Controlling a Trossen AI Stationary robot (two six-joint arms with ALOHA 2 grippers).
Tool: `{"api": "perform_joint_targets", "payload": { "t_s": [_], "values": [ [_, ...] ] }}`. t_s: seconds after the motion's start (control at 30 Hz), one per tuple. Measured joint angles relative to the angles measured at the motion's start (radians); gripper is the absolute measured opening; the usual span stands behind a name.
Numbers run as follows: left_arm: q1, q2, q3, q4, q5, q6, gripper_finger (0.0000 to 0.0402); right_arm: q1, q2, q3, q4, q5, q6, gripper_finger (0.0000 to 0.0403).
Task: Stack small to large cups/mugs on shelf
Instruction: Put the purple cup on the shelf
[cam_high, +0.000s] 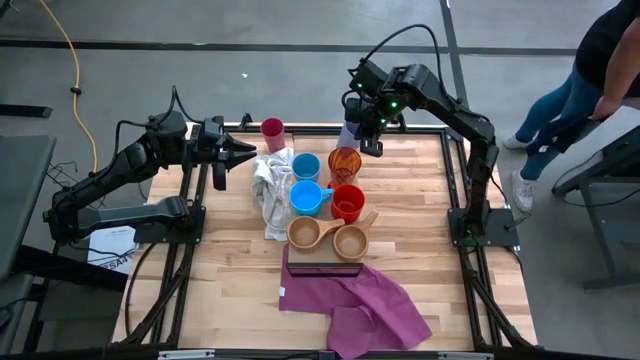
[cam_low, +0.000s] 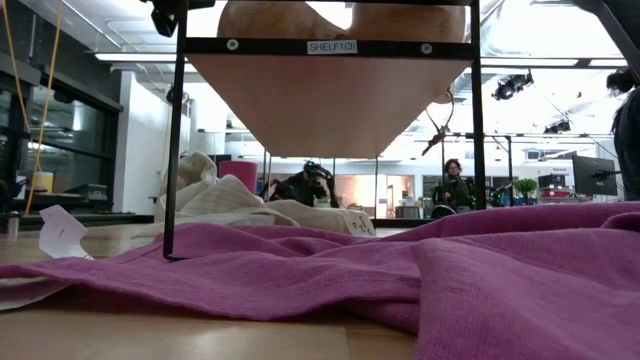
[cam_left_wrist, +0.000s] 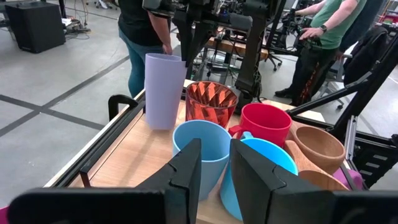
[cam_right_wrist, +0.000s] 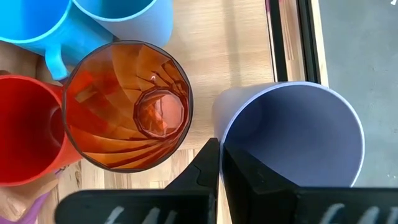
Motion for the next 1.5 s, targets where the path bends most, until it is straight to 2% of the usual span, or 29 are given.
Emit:
{"api": "perform_joint_targets", "payload": {
  "t_s": [0.6,0.97,1.5],
  "values": [
    [0.0,0.0,0.0,0.0,0.013,0.002,0.0074,-0.014,0.014,-0.001,-0.005,-0.004,0.002,0.0001],
    [0.0,0.0,0.0,0.0,0.014,0.004,0.0074,-0.013,0.014,-0.001,0.001,-0.014,0.0,0.0043],
    [0.0,0.0,0.0,0.001,0.014,0.004,0.0074,-0.013,0.014,-0.001,0.005,-0.014,0.003,0.0046]
  ]
}}
